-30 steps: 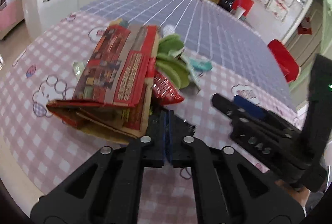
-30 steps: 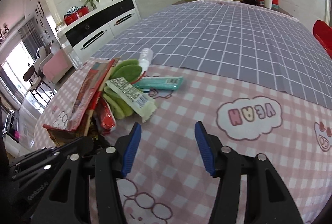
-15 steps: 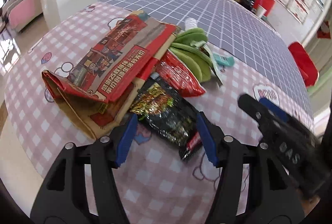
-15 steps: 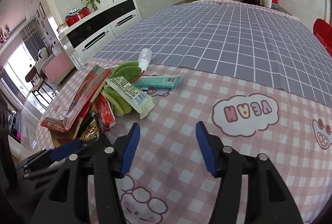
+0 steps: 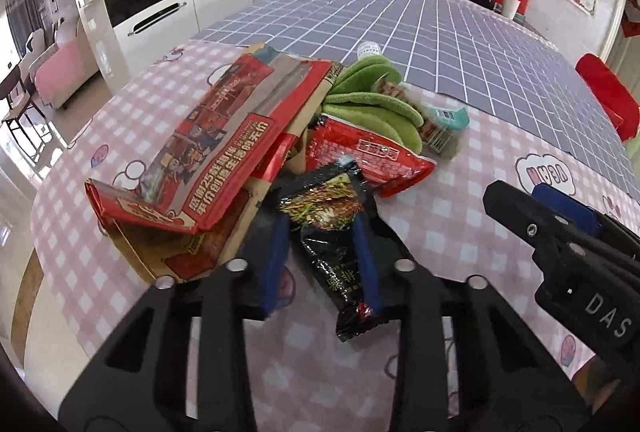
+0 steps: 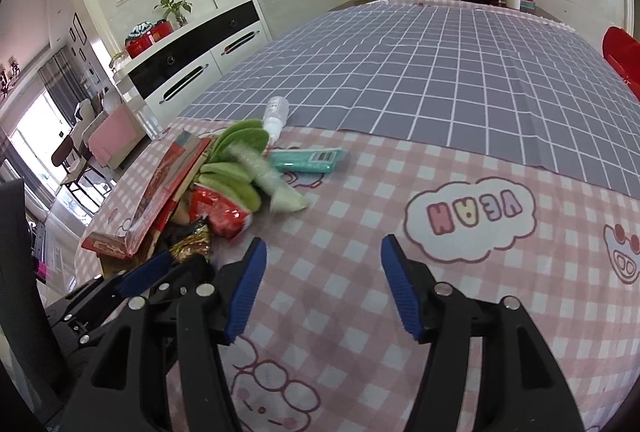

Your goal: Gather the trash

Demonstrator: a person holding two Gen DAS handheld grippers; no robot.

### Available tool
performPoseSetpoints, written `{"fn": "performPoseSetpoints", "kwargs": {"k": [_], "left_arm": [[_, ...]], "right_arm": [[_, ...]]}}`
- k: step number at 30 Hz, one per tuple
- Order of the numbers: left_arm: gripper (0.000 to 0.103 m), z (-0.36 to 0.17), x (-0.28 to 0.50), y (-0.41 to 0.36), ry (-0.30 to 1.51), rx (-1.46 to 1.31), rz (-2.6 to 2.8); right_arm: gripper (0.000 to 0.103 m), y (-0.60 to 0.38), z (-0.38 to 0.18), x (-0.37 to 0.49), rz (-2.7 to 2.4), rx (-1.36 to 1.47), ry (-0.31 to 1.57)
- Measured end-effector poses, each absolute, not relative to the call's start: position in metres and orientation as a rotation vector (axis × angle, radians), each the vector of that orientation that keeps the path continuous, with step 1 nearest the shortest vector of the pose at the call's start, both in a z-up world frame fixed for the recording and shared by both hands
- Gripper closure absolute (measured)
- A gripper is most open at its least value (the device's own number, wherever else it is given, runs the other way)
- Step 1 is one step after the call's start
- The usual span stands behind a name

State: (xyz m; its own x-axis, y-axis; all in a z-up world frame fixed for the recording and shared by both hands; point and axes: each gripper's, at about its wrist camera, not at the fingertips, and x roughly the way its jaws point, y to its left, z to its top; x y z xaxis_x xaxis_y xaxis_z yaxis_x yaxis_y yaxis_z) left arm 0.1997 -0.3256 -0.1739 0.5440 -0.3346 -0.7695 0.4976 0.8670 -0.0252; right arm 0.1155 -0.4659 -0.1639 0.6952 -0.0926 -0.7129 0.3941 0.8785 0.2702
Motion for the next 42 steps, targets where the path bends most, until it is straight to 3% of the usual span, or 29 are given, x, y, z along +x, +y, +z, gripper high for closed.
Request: {"fn": "performPoseSetpoints", "kwargs": {"k": [4, 10, 13, 16, 21, 27, 29, 31, 33, 35, 38, 42], "left_arm": [[0.089, -0.171, 0.207, -0.309, 0.872, 0.107, -0.551], [0.089, -0.172, 0.211, -0.295, 0.909, 0.036, -0.594], [0.079, -0.173, 0.213, -0.292, 0.957, 0.006, -0.612], [0.042, -0.169, 0.205, -0.294, 0.933, 0.054, -0.584], [0.036, -0.17, 0.192, -0.31, 0.951, 0.141, -0.598], [0.021, -0.177, 0.175, -0.339, 0.909, 0.309, -0.554], [0.028, -0.177, 0.176, -0.338, 0.903, 0.283, -0.552], [0.05, -0.175, 0.179, -0.333, 0.883, 0.27, -0.547], [0.058, -0.174, 0.182, -0.33, 0.883, 0.266, -0.55], [0.074, -0.174, 0.186, -0.323, 0.875, 0.246, -0.553], [0.083, -0.174, 0.192, -0.314, 0.88, 0.17, -0.588], [0.086, -0.169, 0.201, -0.297, 0.874, 0.067, -0.613]], "right_arm": [[0.044, -0.459, -0.165, 0.119, -0.268, 0.418, 0.765], [0.044, -0.45, -0.168, 0.125, -0.259, 0.405, 0.783], [0.043, -0.449, -0.166, 0.123, -0.269, 0.404, 0.776], [0.043, -0.454, -0.163, 0.118, -0.288, 0.419, 0.756], [0.043, -0.465, -0.159, 0.106, -0.316, 0.434, 0.739], [0.043, -0.47, -0.16, 0.103, -0.318, 0.442, 0.741], [0.042, -0.467, -0.16, 0.103, -0.312, 0.439, 0.742], [0.043, -0.465, -0.161, 0.104, -0.304, 0.435, 0.745], [0.043, -0.463, -0.161, 0.106, -0.299, 0.433, 0.746], [0.043, -0.461, -0.161, 0.108, -0.293, 0.433, 0.747], [0.043, -0.458, -0.162, 0.113, -0.282, 0.427, 0.754], [0.043, -0.451, -0.163, 0.123, -0.262, 0.412, 0.77]]}}
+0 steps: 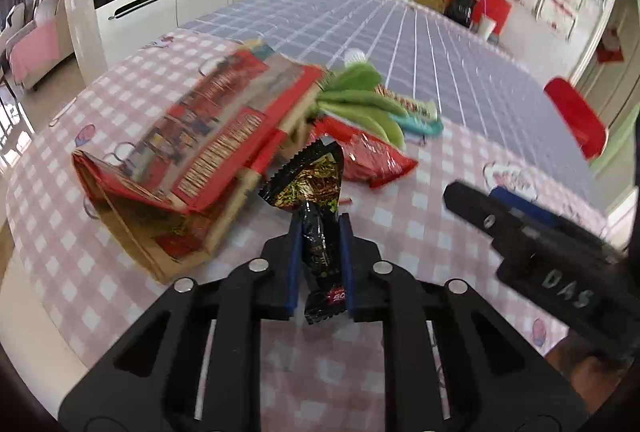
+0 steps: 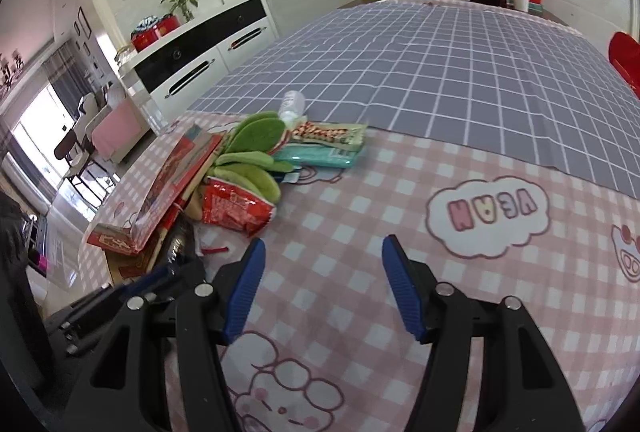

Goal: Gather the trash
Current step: 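Grasp the red chip bag with the right tool while left holds the black bag, then carry both bags over the blue bin and open both tools to drop them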

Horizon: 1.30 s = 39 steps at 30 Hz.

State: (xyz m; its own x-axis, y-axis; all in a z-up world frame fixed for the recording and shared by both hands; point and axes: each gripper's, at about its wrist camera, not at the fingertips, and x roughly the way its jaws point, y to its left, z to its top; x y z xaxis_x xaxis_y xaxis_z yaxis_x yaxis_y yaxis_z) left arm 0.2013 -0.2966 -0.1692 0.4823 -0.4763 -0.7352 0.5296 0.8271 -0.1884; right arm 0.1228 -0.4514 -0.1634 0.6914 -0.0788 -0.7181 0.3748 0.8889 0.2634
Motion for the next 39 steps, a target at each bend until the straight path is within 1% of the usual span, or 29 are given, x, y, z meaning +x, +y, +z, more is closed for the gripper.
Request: {"fn": "performPoseSetpoints", "kwargs": {"k": [6, 14, 15, 17, 20, 21, 26, 33, 39], "left_arm": [[0.086, -0.147, 0.208, -0.273, 0.801, 0.0, -0.616], [0.086, -0.138, 0.223, -0.253, 0.779, -0.032, -0.603], [0.086, -0.138, 0.224, -0.251, 0.779, -0.034, -0.605], [0.086, -0.138, 0.225, -0.249, 0.78, -0.038, -0.609], [0.086, -0.139, 0.227, -0.244, 0.782, -0.049, -0.616], [0.086, -0.139, 0.227, -0.243, 0.783, -0.052, -0.617], [0.086, -0.135, 0.223, -0.234, 0.776, -0.067, -0.63], [0.086, -0.125, 0.209, -0.215, 0.753, -0.083, -0.645], [0.086, -0.11, 0.2, -0.185, 0.721, -0.133, -0.652]], "right_arm": [[0.043, -0.44, -0.163, 0.145, -0.214, 0.415, 0.781], [0.044, -0.429, -0.172, 0.185, -0.195, 0.418, 0.814], [0.054, -0.429, -0.172, 0.188, -0.194, 0.418, 0.812], [0.064, -0.427, -0.172, 0.193, -0.19, 0.416, 0.82], [0.067, -0.421, -0.173, 0.194, -0.193, 0.381, 0.826], [0.072, -0.419, -0.173, 0.193, -0.194, 0.381, 0.824], [0.083, -0.413, -0.172, 0.182, -0.18, 0.392, 0.81], [0.083, -0.393, -0.157, 0.15, -0.204, 0.358, 0.774], [0.083, -0.365, -0.117, 0.124, -0.178, 0.314, 0.67]]}}
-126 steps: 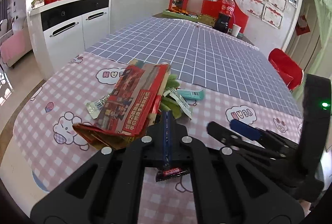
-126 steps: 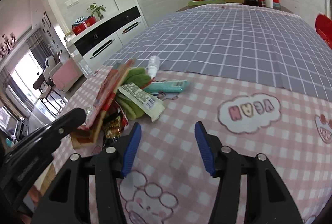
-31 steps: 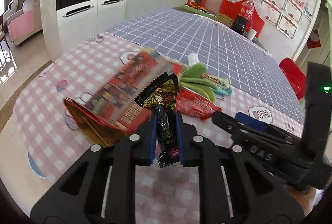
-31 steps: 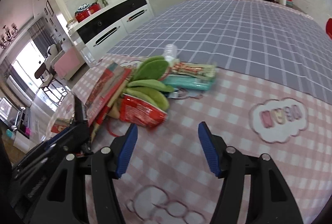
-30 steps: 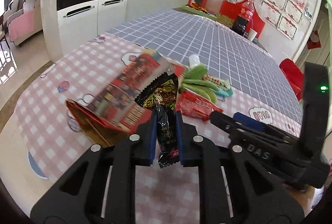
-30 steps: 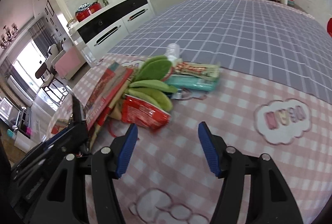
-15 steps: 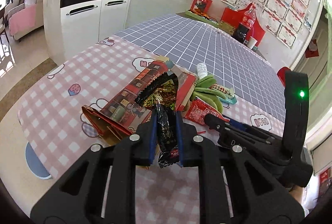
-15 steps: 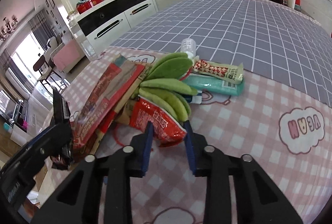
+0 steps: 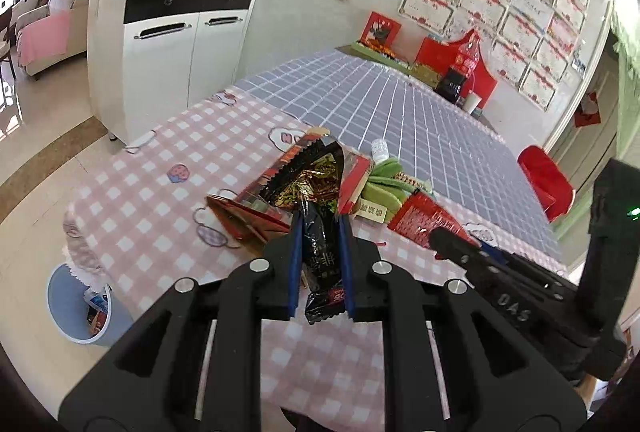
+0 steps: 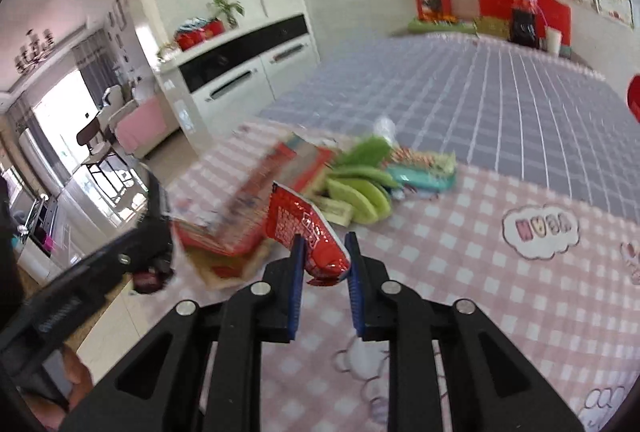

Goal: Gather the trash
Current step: 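Carry both bags over the blue bin and open both tools to drop them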

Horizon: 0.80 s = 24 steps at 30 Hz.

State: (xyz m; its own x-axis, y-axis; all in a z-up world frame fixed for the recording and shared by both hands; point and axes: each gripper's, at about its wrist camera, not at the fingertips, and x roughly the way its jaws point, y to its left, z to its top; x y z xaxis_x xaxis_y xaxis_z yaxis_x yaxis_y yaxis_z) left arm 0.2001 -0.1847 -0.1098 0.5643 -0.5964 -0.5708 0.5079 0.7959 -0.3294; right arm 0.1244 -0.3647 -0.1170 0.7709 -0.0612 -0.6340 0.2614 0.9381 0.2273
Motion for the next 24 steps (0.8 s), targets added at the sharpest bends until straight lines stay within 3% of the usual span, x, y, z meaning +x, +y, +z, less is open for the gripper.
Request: {"fn": "performPoseSetpoints", "kwargs": {"k": [12, 24], "left_arm": [[0.086, -0.094, 0.204, -0.059, 0.661, -0.21, -0.466], [0.086, -0.158, 0.246, 0.092, 0.777, -0.342, -0.153]], "right_arm": [[0.083, -0.229, -0.079, 0.16, 0.081, 0.187, 0.618], [0.083, -0.079, -0.13, 0.241, 0.347, 0.092, 0.744]]}}
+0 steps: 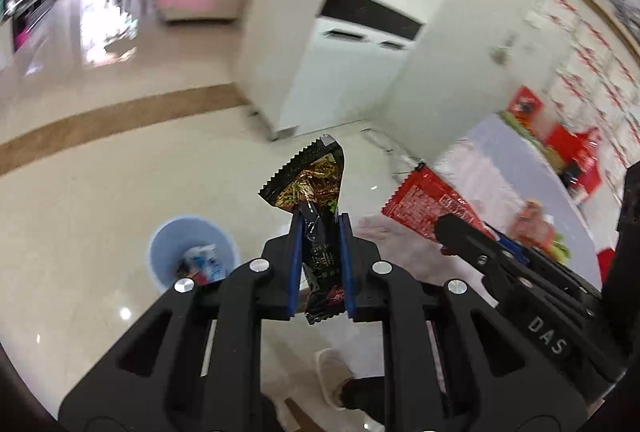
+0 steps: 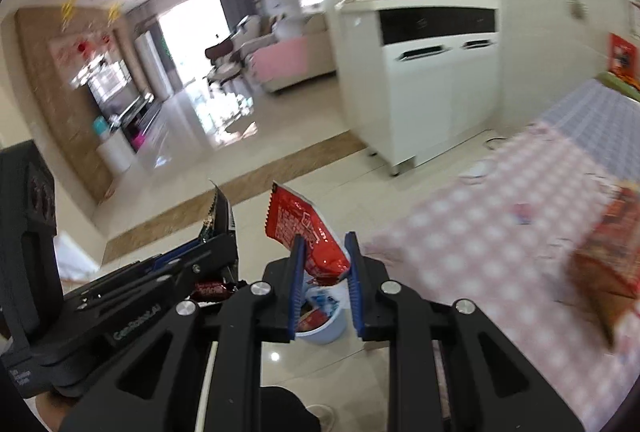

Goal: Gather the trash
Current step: 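Carry both bags over the blue bin and open both tools to drop them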

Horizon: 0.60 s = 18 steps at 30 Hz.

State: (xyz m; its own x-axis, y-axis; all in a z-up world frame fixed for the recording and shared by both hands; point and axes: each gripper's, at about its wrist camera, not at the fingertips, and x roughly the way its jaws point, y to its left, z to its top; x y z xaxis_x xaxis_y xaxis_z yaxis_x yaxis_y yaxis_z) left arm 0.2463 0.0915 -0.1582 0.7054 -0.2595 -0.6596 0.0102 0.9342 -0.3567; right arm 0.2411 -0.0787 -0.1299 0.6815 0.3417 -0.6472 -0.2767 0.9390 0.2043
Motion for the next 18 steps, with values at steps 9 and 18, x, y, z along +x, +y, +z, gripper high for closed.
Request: {"fn": "performPoseSetpoints", "kwargs": {"k": [9, 18], "left_arm": [[0.086, -0.214, 0.285, 0.144, 0.898, -0.384, -0.044], [0.083, -0.245, 0.326, 0.171, 0.935, -0.398, 0.016]], "right_arm": [[0.083, -0.004, -0.183, 0.292, 0.423, 0.029, 0.837], [0.083, 0.014, -0.216, 0.326, 0.402, 0.05, 0.822]]}}
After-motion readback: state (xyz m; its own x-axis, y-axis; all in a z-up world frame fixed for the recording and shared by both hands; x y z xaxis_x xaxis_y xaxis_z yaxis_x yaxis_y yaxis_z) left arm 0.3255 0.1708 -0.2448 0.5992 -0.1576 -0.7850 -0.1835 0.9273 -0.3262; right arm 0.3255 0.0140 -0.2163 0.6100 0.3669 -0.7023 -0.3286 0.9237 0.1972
